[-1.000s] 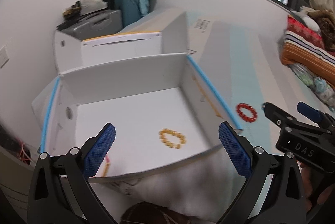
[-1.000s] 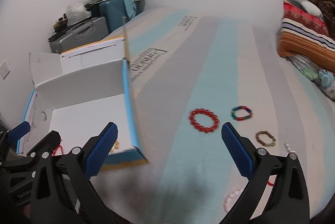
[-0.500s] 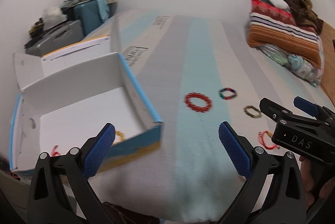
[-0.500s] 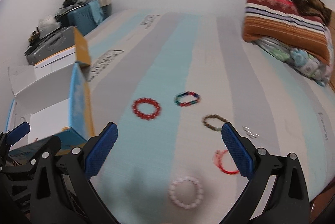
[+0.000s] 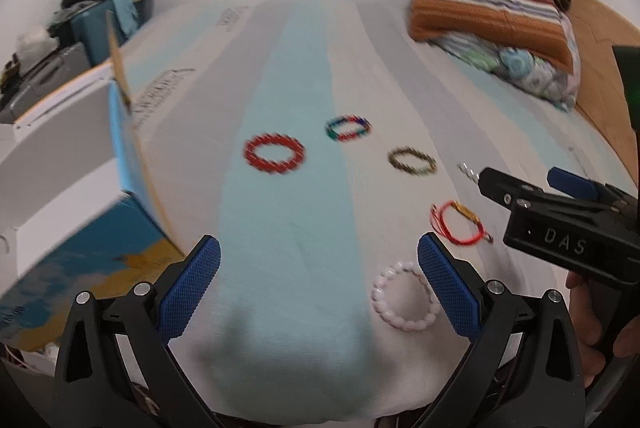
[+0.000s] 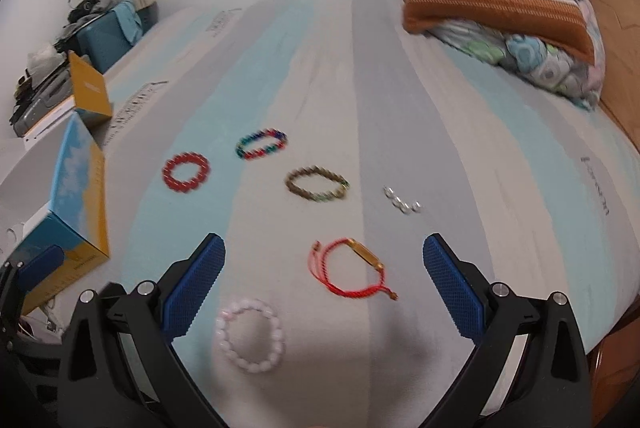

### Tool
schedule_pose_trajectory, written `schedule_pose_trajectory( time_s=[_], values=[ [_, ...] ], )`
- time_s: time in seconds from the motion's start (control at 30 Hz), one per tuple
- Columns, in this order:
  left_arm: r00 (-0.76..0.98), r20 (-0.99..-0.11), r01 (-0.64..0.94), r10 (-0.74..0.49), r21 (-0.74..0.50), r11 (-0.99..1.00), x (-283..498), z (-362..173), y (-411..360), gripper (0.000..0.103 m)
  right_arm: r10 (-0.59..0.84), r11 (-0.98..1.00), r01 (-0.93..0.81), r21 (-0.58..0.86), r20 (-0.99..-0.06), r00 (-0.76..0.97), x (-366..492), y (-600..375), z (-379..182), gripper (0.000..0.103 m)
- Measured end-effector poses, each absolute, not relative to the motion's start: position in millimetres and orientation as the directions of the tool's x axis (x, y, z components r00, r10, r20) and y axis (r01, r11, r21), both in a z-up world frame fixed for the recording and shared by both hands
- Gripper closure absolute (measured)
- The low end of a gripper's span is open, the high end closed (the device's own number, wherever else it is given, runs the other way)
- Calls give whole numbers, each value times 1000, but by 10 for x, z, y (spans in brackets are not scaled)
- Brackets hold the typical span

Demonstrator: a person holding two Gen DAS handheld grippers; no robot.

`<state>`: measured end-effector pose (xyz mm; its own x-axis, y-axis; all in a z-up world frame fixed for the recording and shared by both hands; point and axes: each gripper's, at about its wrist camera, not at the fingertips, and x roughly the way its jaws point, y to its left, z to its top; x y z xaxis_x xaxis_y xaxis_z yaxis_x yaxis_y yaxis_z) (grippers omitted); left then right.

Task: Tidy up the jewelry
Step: 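Move both tools back over the remaining bracelets on the bed, then grasp the pink-white bead bracelet with the left tool while the right tool grasps the red cord bracelet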

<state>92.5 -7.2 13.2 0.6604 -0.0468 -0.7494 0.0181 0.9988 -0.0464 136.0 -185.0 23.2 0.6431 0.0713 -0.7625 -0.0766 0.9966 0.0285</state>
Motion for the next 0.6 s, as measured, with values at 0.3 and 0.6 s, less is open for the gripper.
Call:
schedule_pose_trajectory(
  time_s=[0.3,0.6],
  values=[
    [606,-787,83,-119,-86,993,982,-397,-330,6,80,997,-45,66,-804,590,1487,-2066,-174,8],
    [556,-822,101,-121,-78,992,1082,-820,-425,6,85,996,-53,67,-831,550,1673,-2095,-514,8]
  ],
)
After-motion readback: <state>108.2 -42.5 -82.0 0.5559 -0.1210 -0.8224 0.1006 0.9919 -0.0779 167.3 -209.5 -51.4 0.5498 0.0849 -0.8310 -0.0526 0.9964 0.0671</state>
